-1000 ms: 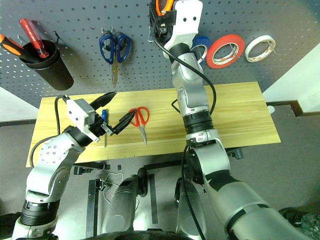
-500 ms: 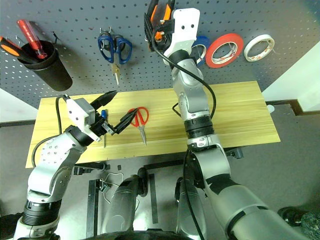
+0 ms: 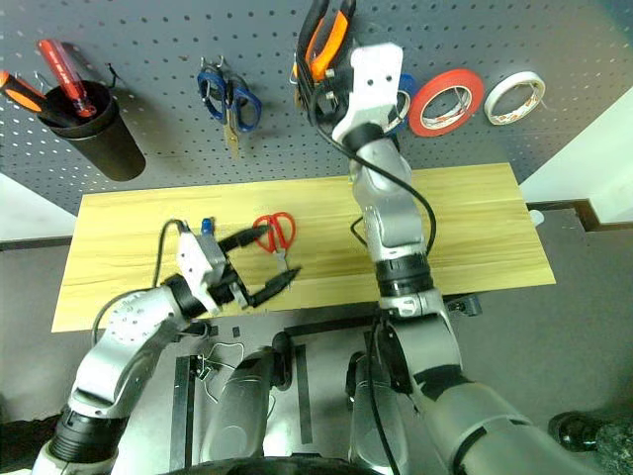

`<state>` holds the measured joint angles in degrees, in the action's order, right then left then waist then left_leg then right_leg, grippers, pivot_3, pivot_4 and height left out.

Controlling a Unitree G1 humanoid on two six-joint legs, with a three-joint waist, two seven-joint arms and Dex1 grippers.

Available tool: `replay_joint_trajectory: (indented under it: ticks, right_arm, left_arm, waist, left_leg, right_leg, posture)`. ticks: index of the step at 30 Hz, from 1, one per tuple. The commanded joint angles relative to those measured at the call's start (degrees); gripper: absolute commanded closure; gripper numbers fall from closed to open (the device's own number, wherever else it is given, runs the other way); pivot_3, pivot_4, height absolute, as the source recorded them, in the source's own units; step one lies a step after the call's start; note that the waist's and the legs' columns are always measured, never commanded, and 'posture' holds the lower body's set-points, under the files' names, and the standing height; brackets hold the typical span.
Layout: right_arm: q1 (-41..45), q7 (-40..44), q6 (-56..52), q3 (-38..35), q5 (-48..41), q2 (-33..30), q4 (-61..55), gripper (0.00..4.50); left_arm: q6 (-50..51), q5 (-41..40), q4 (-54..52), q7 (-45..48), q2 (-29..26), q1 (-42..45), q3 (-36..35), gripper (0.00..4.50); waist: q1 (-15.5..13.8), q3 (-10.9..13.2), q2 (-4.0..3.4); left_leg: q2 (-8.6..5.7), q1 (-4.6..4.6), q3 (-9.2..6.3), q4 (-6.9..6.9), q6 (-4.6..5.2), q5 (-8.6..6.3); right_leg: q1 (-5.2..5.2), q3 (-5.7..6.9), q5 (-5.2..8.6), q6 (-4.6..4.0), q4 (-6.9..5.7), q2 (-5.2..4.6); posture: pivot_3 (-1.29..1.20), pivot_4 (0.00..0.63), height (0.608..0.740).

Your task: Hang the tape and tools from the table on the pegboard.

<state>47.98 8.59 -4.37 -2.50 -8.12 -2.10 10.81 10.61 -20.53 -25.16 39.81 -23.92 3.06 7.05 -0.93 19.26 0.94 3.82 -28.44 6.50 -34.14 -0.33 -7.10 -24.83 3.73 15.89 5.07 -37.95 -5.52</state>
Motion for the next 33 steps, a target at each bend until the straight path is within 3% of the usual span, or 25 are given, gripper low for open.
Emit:
replay_joint_trajectory:
  ticks: [1, 12, 18, 21, 25, 33]
  right_arm:
    - [-1.34, 0.26, -1.4, 0.3, 0.22, -1.34, -6.86, 0.02]
    - [-7.92, 0.98, -6.22, 0.05, -0.02, -5.19, -14.99, 0.02]
    - [-23.75, 17.69, -25.94, 0.32, -21.75, -15.32, -39.22, 0.02]
    - [-26.36, 16.47, -29.46, -1.28, -24.6, -17.43, -43.04, 0.02]
    - [-24.84, 12.54, -30.83, -1.22, -23.29, -16.56, -42.32, 0.02]
    - [-24.05, 8.3, -32.31, 0.63, -22.13, -14.91, -42.93, 0.02]
  left_arm:
    - [-2.5, 0.77, -0.74, -0.35, 0.81, 1.23, -0.18, 0.0]
    - [-5.44, 1.47, 4.67, 1.66, 0.95, 3.96, -0.45, 0.0]
    - [0.46, 3.29, -4.67, 0.54, -2.91, -2.86, 3.2, 0.0]
    - [2.93, 8.03, -0.78, -5.8, -0.38, -2.0, 3.63, 0.0]
    - [10.73, 11.52, 5.16, -18.39, 9.5, 3.04, 3.8, 0.0]
    - [21.61, 16.3, 16.54, -37.46, 25.26, 9.43, 0.8, 0.0]
  waist:
    - [0.07, -0.4, 0.0]
    - [0.14, -3.72, 0.08]
    - [-0.26, -4.32, 0.09]
    - [-0.27, -4.73, 0.01]
    - [0.07, -5.03, -0.09]
    - [-0.01, -5.13, -0.02]
  left_leg:
    - [-0.01, 0.0, 0.0, -0.01, -0.06, -0.04]
    - [0.0, 0.05, 0.01, 0.0, 0.08, -0.05]
    - [0.0, 0.05, -0.05, 0.0, 0.19, -0.13]
    - [0.01, 0.22, -0.14, -0.03, 0.26, -0.22]
    - [0.13, 0.42, -0.42, -0.04, 0.1, -0.27]
    - [0.21, 0.19, -0.48, -0.19, 0.38, -0.09]
  right_leg:
    - [-0.01, 0.0, -0.02, -0.03, 0.0, 0.02]
    - [0.01, -0.01, -0.03, -0.06, 0.01, 0.14]
    - [0.14, 0.0, -0.03, -0.06, 0.14, 0.1]
    - [0.31, 0.01, -0.03, -0.06, 0.23, 0.05]
    - [0.48, 0.03, -0.34, -0.56, 0.61, 0.23]
    - [0.46, 0.0, -0.74, -0.39, 0.85, 0.18]
  posture:
    - [0.13, 0.198, 0.717]
    - [0.1, 0.16, 0.717]
    - [0.1, 0.162, 0.717]
    - [0.09, 0.168, 0.717]
    - [0.06, 0.185, 0.717]
    - [0.05, 0.217, 0.717]
